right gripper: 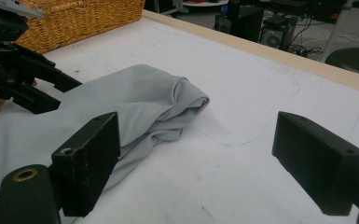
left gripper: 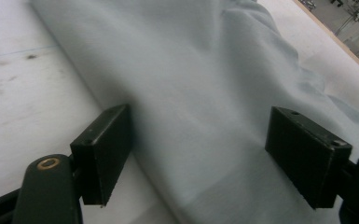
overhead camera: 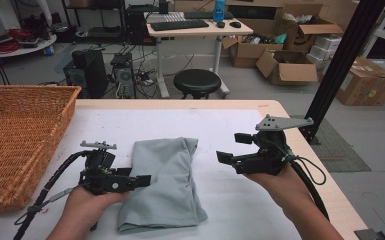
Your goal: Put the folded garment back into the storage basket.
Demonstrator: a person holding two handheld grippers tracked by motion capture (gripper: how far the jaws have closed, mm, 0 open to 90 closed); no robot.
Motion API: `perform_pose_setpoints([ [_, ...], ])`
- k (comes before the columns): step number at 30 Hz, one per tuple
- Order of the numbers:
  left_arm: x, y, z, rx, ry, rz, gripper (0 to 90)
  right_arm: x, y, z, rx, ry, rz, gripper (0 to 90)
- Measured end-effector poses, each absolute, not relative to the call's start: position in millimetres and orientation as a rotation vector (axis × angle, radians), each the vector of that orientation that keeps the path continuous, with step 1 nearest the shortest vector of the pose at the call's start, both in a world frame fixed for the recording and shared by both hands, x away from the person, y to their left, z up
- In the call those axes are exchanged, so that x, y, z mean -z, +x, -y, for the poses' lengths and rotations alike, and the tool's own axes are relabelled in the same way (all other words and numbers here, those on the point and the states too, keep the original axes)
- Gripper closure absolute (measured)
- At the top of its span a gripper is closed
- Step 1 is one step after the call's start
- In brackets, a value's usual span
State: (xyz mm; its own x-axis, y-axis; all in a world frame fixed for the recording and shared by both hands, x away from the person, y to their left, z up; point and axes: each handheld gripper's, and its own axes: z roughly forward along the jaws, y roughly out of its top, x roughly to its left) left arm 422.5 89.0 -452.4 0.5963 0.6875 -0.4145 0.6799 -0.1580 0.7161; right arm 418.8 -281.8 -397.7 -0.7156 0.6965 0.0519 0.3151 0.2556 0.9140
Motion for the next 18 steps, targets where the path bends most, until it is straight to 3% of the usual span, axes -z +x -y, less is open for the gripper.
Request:
perform_pose_setpoints([
  [7, 449.6, 416.5, -60.9, -0.037, 1.949, -1.05, 24.8, 399.6, 420.7, 278.8, -1.453, 0.91, -2.177, 15.4],
  [11, 447.4, 408.8, -45.0, -0.16, 2.038, -1.02, 29.0, 399.6, 419.1, 275.4, -1.439, 0.886, -2.189, 15.4],
  [12, 447.2, 406.2, -42.7, -0.177, 2.053, -1.006, 32.7, 399.2, 418.3, 275.0, -1.435, 0.877, -2.189, 15.5],
  [15, 447.1, 399.4, -39.0, -0.191, 2.06, -0.996, 54.8, 397.9, 417.3, 276.0, -1.442, 0.871, -2.182, 15.8],
  [18, 447.6, 397.3, -38.9, -0.209, 2.067, -0.976, 65.8, 397.0, 416.6, 276.6, -1.447, 0.875, -2.177, 16.1],
])
